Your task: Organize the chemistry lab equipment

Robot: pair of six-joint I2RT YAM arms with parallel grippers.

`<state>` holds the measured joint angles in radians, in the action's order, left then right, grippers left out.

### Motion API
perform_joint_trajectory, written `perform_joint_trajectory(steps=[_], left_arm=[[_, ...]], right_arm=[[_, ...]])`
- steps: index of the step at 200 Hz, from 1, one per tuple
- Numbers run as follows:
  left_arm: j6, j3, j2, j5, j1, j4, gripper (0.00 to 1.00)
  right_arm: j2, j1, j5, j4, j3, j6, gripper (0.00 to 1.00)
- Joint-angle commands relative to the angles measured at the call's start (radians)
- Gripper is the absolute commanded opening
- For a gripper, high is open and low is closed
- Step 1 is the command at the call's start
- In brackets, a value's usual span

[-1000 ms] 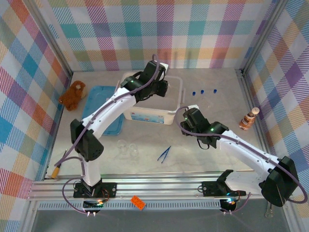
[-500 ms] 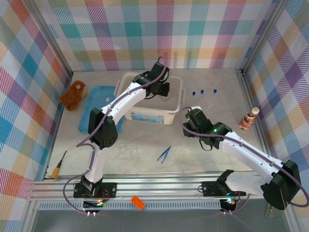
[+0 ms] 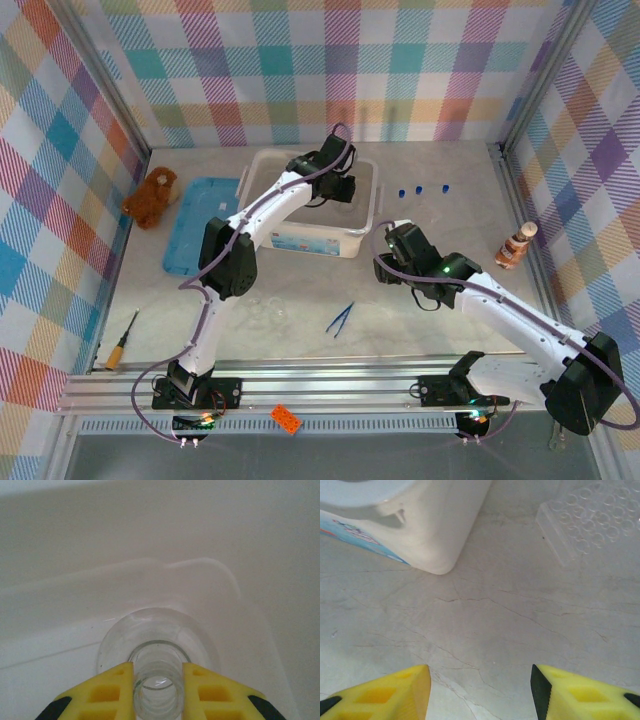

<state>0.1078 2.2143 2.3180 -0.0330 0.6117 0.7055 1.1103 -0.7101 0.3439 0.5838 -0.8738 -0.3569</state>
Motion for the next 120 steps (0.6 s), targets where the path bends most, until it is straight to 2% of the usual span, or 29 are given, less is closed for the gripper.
perform_joint_trajectory(steps=[1, 120], left_arm=[[0.008, 0.053, 0.01, 0.022, -0.006, 0.001, 0.09], [-0.023, 0.054, 0.057, 0.02, 0.023, 0.014, 0.11]], right_arm=[[-0.01, 0.007, -0.043, -0.036, -0.005, 0.038, 0.57], [-0.006, 0.012, -0.049, -0.047, 0.01, 0.034, 0.57]])
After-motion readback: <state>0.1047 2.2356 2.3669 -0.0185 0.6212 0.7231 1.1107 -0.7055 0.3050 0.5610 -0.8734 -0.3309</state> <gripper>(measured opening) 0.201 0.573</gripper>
